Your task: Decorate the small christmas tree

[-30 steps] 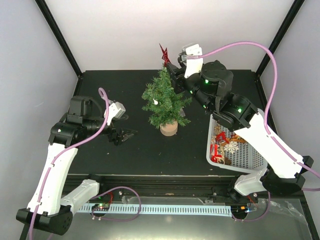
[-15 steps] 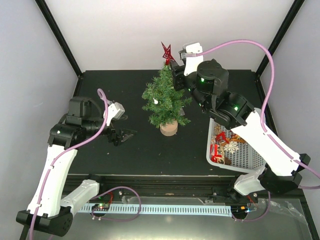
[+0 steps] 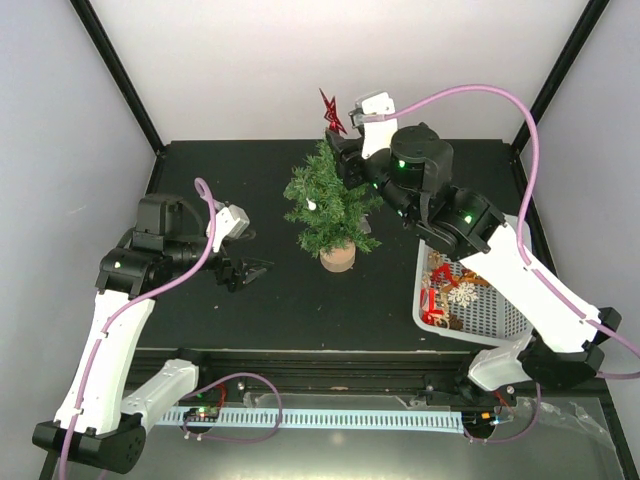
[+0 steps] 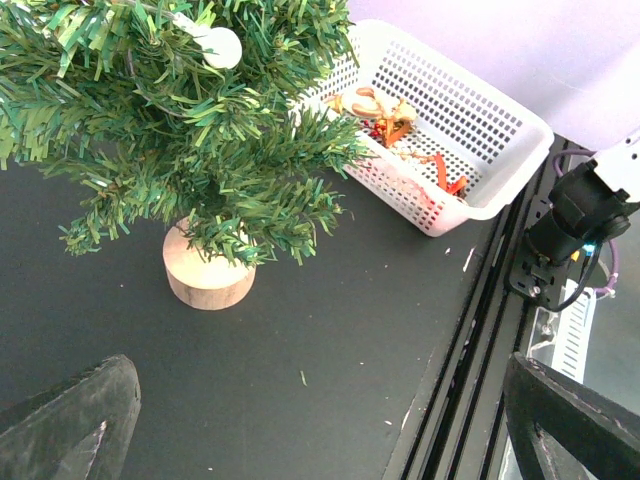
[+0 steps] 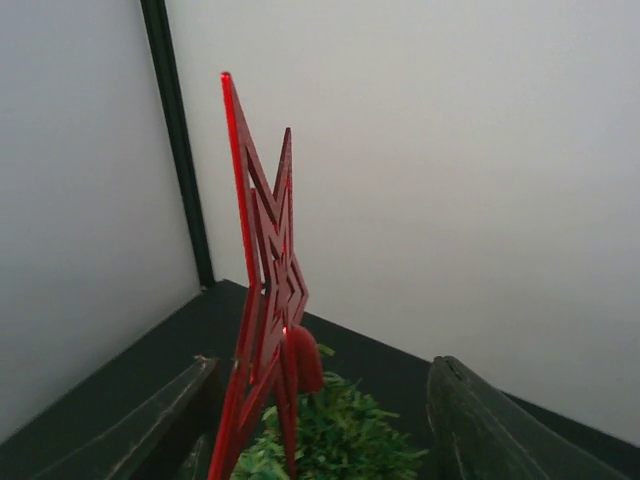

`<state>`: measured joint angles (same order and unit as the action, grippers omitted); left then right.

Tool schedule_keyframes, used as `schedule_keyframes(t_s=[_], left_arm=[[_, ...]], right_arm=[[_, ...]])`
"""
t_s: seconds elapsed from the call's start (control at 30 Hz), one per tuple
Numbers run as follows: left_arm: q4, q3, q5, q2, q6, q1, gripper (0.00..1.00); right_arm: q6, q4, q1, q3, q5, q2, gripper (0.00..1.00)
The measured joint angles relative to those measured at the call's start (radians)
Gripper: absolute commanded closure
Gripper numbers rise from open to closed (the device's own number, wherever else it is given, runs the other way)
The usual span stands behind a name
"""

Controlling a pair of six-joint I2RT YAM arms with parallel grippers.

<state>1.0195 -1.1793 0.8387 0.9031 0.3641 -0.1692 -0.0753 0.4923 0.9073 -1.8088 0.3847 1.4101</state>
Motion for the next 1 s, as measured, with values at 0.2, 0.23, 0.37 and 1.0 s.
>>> schedule_keyframes(t_s=[0.2,0.23,0.37,1.0], left_arm=[[0.0,0.0,0.0,0.0,0.0,0.0,0.01],[0.0,0.0,0.0,0.0,0.0,0.0,0.01],[0.0,0.0,0.0,0.0,0.0,0.002,0.01],[-0.003,-0.001,-0.002,0.05,0.0,0.005,0.01]], right_arm=[[0.0,-0.015,0.0,0.033,-0.051,-0.026,0.03],[-0.005,-0.015,0.0,0.042,-0.057,-0.034,0.02],[-0.006,-0.017,0.0,0.072,-0.075,-0.06,0.0],[-0.423,0.212,-0.028,0.667,0.029,-0.481,0.55]])
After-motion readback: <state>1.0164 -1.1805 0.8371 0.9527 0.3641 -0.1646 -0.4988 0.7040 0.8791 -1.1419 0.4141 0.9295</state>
